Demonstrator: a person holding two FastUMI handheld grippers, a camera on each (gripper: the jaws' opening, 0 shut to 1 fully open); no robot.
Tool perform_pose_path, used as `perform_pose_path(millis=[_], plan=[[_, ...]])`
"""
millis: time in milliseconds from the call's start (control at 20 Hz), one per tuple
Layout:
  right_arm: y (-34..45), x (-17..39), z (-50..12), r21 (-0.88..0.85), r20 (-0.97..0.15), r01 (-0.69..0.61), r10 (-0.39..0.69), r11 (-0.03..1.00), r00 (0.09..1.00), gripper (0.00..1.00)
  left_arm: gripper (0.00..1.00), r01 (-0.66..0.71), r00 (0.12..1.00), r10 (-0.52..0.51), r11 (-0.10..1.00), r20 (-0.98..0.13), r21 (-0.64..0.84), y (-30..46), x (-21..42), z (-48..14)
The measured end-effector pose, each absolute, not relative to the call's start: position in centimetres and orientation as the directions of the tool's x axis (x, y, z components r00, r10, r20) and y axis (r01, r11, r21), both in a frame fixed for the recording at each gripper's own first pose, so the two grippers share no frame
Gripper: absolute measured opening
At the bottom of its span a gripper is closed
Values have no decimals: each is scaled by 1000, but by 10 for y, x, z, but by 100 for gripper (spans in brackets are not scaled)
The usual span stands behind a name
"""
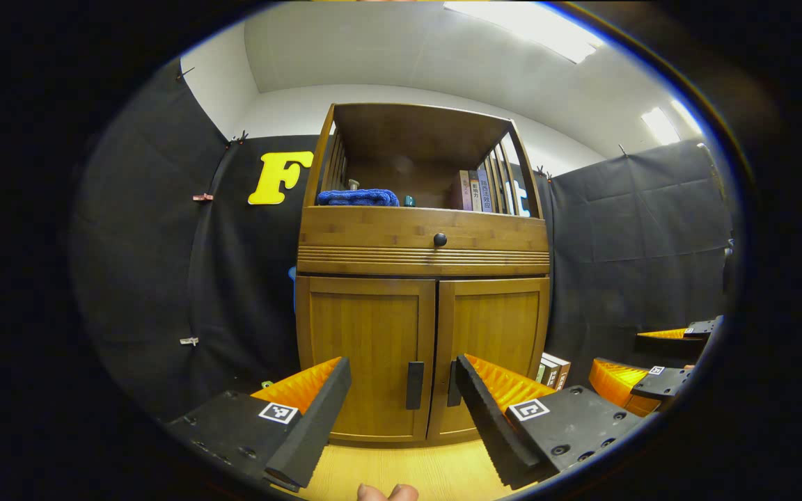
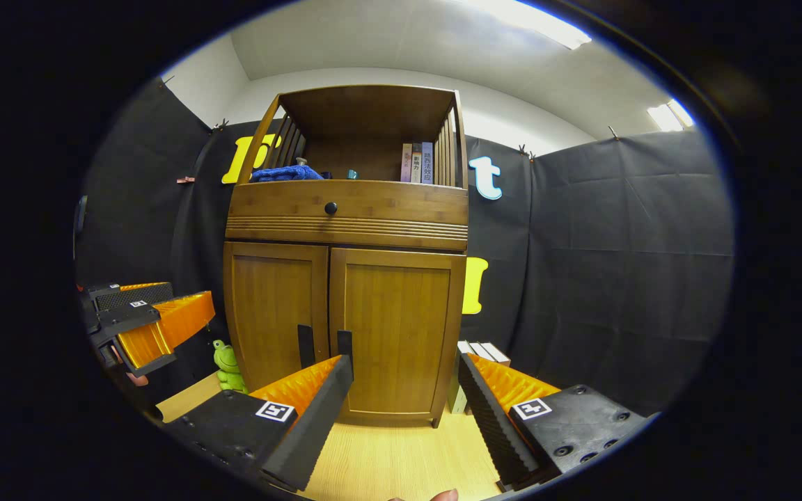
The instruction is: Open the right door of the double-door shoe cabinet with the right hand, and open the left door with the left hand.
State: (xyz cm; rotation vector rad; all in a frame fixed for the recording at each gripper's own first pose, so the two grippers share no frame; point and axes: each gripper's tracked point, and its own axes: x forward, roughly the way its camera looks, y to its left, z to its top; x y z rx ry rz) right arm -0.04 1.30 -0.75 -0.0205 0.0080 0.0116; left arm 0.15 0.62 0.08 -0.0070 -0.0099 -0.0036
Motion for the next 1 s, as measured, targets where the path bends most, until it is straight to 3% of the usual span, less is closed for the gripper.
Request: perform_pose_path(millis=[550,1000], plan=[[45,84,-28,-39,-5,-52,52,998,999,97,94,-31,999,31,999,-11,12,39,17,-21],[101,178,-81,66,-97,-141,147,988,984,98,94,-76,996,77,997,-35,15,42,31,-39]])
